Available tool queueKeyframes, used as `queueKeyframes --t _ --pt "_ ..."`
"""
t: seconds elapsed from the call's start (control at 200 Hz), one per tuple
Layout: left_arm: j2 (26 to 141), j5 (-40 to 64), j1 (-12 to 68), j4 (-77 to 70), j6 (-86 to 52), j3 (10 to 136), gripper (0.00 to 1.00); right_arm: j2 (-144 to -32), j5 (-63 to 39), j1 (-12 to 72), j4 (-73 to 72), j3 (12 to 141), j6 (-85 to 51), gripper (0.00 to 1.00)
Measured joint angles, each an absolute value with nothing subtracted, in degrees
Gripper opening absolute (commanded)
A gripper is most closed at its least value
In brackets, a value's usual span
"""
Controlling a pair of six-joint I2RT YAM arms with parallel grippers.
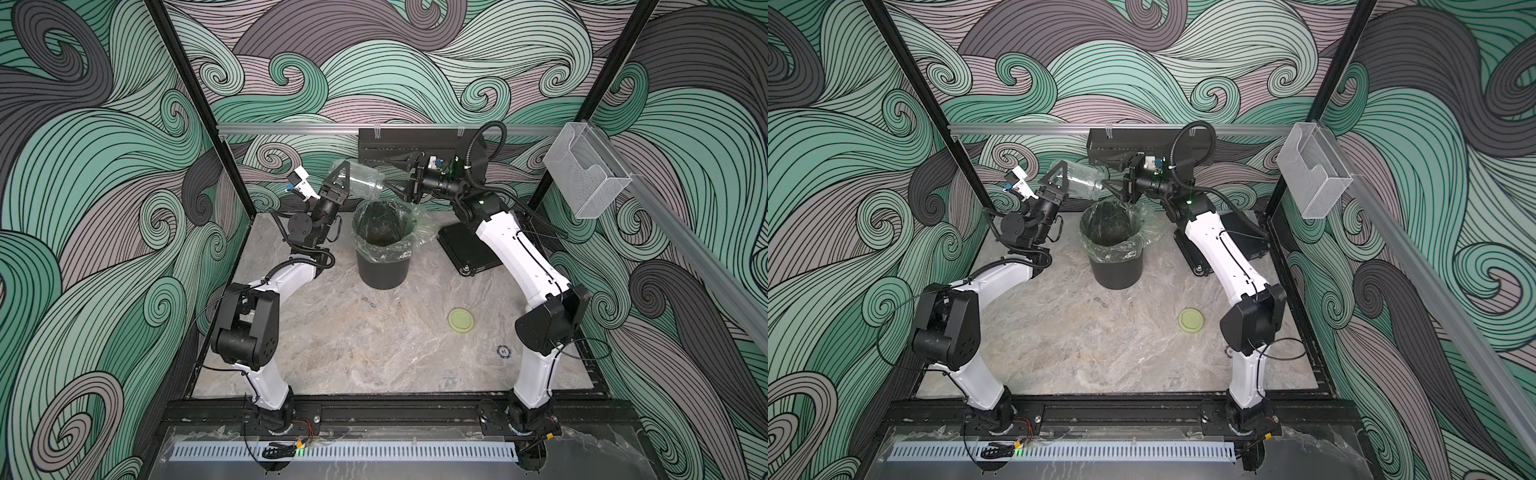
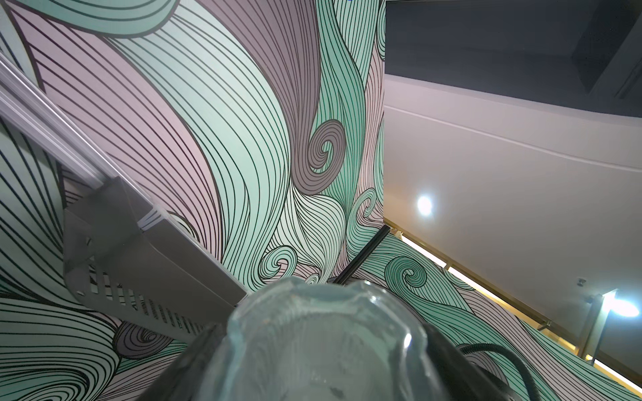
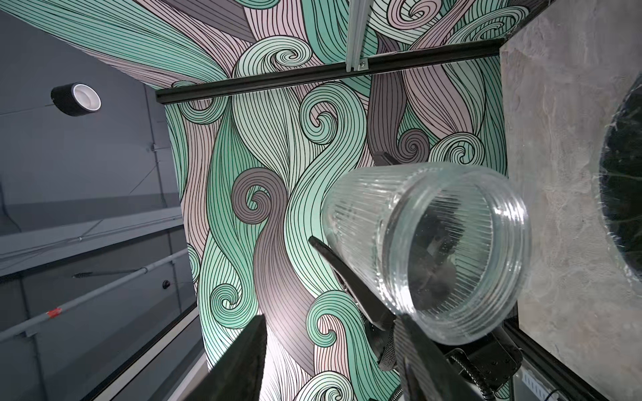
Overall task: Empty expired oatmeal from jars
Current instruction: Place the jar at the center of the board.
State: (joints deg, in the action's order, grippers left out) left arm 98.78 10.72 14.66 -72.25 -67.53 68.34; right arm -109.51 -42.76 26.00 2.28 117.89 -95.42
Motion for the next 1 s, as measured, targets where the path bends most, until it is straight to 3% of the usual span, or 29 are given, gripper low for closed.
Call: queueKeyframes --t 0.32,0.656,0.901,0.996 --pt "98.78 10.50 14.59 -73.32 -67.83 68.34 0.19 -109.54 -42.41 25.08 1.06 112.92 -95.39 0.57" --pt "98.78 10.44 14.57 -73.52 -69.08 68.34 0.20 -116.79 -43.92 26.87 -6.76 123.09 -99.66 0.49" --pt "98.78 10.07 14.44 -74.08 -69.30 68.38 0.24 -120.22 -43.90 28.03 -11.90 124.05 -104.03 0.20" --pt "98.76 9.76 14.44 -74.39 -70.54 68.38 0.32 -120.77 -43.59 28.40 -14.31 124.14 -105.65 0.05"
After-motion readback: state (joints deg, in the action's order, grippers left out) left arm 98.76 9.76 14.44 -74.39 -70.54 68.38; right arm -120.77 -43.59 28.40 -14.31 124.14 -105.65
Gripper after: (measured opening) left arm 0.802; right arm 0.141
